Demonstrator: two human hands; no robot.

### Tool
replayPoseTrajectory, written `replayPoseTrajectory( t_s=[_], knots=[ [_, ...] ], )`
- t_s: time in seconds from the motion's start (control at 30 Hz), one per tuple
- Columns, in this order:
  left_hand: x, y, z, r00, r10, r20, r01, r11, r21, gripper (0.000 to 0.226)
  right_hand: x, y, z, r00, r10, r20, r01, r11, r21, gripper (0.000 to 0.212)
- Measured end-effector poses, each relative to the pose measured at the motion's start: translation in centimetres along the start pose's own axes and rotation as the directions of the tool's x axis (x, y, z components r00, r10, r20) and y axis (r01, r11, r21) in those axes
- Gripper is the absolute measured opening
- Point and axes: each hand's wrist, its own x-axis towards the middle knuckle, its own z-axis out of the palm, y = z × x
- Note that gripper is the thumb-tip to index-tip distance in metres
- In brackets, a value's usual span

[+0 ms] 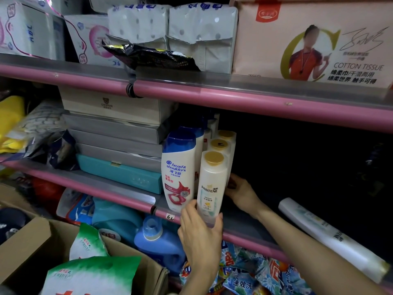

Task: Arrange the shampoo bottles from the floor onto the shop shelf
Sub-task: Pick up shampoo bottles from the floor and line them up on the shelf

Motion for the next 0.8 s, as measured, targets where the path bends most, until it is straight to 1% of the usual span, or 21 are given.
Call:
replayPoseTrajectory(
  t_s=[0.27, 0.4, 0.47, 0.53, 0.63, 0.67, 0.73, 0.8],
  knots=[
    [0.0, -0.1, 0.1, 1.0, 0.01, -0.01, -0.01, 1.0, 0.018, 0.062, -0.3, -0.5, -0.1, 0.999, 0.029, 0.013, -0.029, 1.0, 0.011, 0.041],
    [-0.3, -0.2, 0.0, 0.999, 0.044, -0.006, -0.044, 0.999, 0.026, 0.065, -1.1, -1.7, -0.8, 0.995, 0.093, 0.042, -0.094, 0.996, 0.005, 0.047],
    [-0.6, -0.2, -0.1, 0.999, 0.044, -0.024, -0.044, 0.999, -0.006, 0.073, -2.2, -2.5, -1.6, 0.993, 0.119, 0.02, -0.117, 0.99, -0.08, 0.057],
    [-1.1, 0.0, -0.2, 0.997, 0.021, -0.071, -0.024, 0.999, -0.04, 0.079, -3.7, -3.1, -2.9, 0.993, 0.119, -0.027, -0.122, 0.958, -0.26, 0.066],
    [-2.3, 0.7, -0.2, 0.988, 0.028, -0.154, -0.042, 0.995, -0.092, 0.076, -6.7, -3.3, -5.9, 0.979, 0.167, -0.118, -0.205, 0.815, -0.542, 0.071],
    [-2.8, 1.0, -0.2, 0.985, 0.047, -0.165, -0.065, 0.993, -0.103, 0.072, -7.8, -3.3, -7.2, 0.972, 0.203, -0.118, -0.232, 0.756, -0.612, 0.072],
    [-3.7, 1.6, -0.2, 0.988, 0.063, -0.144, -0.083, 0.988, -0.132, 0.062, -9.7, -2.9, -9.8, 0.958, 0.278, -0.071, -0.243, 0.651, -0.719, 0.071],
    [-5.0, 2.3, -0.1, 0.991, 0.107, -0.084, -0.119, 0.983, -0.14, 0.05, -11.6, -2.7, -12.0, 0.947, 0.317, -0.056, -0.243, 0.587, -0.772, 0.07]
  ],
)
